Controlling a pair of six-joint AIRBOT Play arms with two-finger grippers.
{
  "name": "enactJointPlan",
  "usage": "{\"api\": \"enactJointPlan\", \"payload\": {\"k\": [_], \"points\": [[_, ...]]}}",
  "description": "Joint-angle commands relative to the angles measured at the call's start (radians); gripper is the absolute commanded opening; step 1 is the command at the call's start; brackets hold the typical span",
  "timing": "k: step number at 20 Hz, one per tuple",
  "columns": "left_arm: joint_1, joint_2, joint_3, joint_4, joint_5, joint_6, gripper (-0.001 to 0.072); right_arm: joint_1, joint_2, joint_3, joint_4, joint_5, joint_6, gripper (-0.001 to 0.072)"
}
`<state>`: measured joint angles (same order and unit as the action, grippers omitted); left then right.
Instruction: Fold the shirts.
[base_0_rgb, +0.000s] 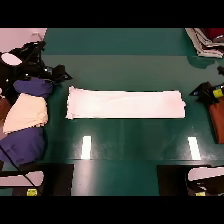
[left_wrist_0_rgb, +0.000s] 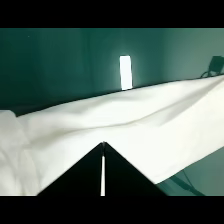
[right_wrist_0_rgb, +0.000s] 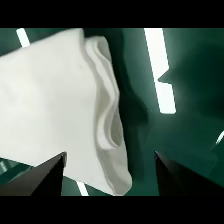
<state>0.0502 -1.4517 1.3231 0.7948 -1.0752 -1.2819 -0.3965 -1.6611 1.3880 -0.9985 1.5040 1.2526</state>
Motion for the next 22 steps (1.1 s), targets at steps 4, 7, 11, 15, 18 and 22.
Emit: {"api": "enactJointPlan", "payload": {"k": [4, 7, 11, 15, 18, 22], "points": [[-0.215, -0.007, 0.005, 0.002, 0.128, -0.004, 0.0029, -0.007, -0.060, -0.189, 0.145, -0.047, -0.145, 0.0625], [-0.288, -0.030, 0.005, 0.008, 0.151, -0.032, 0.0029, 0.050, -0.103, -0.189, 0.177, -0.061, -0.159, 0.0569], [-0.367, -0.093, 0.007, 0.010, 0.168, -0.057, 0.0028, 0.109, -0.100, -0.186, 0.187, -0.129, -0.166, 0.0252], [-0.454, -0.191, 0.044, 0.006, 0.219, -0.077, 0.0028, 0.114, -0.025, -0.185, 0.196, -0.128, -0.188, 0.0015], [-0.508, -0.290, 0.134, 0.006, 0.203, -0.084, 0.0028, 0.122, 0.087, -0.157, 0.195, -0.107, -0.146, 0.0014], [-0.571, -0.418, 0.274, 0.006, 0.185, -0.126, 0.0028, 0.211, 0.173, 0.038, 0.195, -0.019, -0.052, 0.0014]]}}
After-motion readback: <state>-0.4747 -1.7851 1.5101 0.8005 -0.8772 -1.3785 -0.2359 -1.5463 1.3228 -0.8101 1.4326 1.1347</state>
